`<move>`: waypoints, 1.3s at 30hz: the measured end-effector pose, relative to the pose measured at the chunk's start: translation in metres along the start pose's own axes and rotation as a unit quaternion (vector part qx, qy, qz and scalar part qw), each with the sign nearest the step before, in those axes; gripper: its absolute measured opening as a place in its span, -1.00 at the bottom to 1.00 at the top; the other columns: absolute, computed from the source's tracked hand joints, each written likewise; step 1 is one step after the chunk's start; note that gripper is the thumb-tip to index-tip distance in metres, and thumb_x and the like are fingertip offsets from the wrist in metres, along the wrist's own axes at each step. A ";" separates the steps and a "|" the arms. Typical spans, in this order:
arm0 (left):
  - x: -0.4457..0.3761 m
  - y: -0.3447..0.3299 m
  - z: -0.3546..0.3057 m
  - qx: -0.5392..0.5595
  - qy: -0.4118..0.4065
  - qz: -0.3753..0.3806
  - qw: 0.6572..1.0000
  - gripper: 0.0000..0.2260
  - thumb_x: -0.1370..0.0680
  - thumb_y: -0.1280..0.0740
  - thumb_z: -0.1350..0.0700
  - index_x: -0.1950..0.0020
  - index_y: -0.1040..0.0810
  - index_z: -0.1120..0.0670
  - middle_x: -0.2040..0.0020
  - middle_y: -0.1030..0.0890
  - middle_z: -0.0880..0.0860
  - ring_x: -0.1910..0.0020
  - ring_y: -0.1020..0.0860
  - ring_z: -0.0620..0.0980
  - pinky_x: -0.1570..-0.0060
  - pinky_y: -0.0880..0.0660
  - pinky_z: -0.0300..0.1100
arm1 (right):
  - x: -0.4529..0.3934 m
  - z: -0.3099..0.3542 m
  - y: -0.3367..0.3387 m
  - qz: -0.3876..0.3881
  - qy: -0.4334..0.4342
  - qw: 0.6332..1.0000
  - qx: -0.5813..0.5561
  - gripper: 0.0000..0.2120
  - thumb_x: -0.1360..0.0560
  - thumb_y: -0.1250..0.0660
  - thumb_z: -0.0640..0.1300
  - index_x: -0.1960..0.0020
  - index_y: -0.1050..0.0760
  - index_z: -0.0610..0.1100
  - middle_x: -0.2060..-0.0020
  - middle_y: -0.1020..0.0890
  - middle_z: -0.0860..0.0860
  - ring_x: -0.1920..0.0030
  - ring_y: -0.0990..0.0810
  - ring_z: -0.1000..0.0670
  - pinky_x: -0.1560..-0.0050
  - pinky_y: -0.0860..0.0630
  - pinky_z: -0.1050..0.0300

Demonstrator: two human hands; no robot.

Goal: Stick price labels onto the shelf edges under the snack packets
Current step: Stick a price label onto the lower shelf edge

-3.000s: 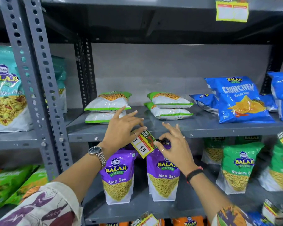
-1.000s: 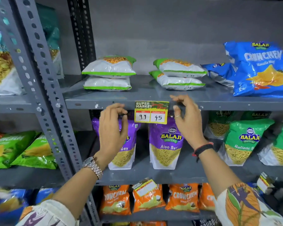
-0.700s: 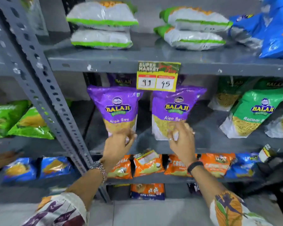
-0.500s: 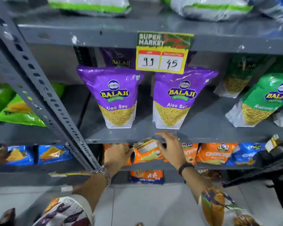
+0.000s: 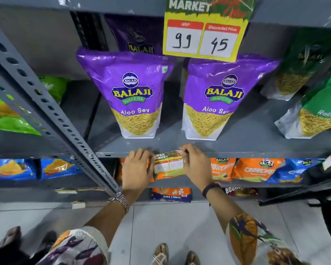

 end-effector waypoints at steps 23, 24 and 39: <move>-0.016 0.002 0.019 0.046 -0.048 0.016 0.998 -0.76 -0.54 -0.24 -0.09 0.11 -0.61 0.02 -0.11 -0.57 -0.01 -0.02 -0.48 0.03 0.01 -0.35 -0.11 | -0.001 -0.006 -0.002 0.028 0.021 0.999 0.032 -0.93 -0.35 -0.48 -0.17 0.24 -0.59 -0.07 -0.04 -0.67 0.01 0.09 -0.63 0.00 0.29 -0.57 0.15; -0.017 0.001 0.019 0.043 -0.046 0.014 0.998 -0.78 -0.53 -0.26 -0.08 0.12 -0.61 0.02 -0.10 -0.57 -0.01 -0.02 -0.48 0.03 0.01 -0.36 -0.11 | -0.001 -0.005 -0.002 0.026 0.020 0.999 0.036 -0.93 -0.35 -0.48 -0.17 0.24 -0.59 -0.07 -0.03 -0.68 0.01 0.10 -0.63 0.00 0.30 -0.57 0.16; -0.031 0.004 0.014 0.005 -0.009 0.001 1.000 -0.68 -0.41 -0.44 -0.17 0.29 -0.51 0.06 0.14 -0.51 0.05 0.15 -0.44 0.07 0.21 -0.38 -0.06 | -0.011 0.007 -0.010 -0.029 0.022 0.994 0.107 -0.72 -0.38 -0.47 0.08 0.13 -0.51 -0.10 0.27 -0.64 -0.05 0.26 -0.59 -0.08 0.44 -0.47 0.14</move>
Point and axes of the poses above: each hand's wrist, its own x-axis away from the middle knuckle, its own y-axis out of the back of the hand, z = x × y, the point moved 4 cm from there along -x, towards the middle knuckle
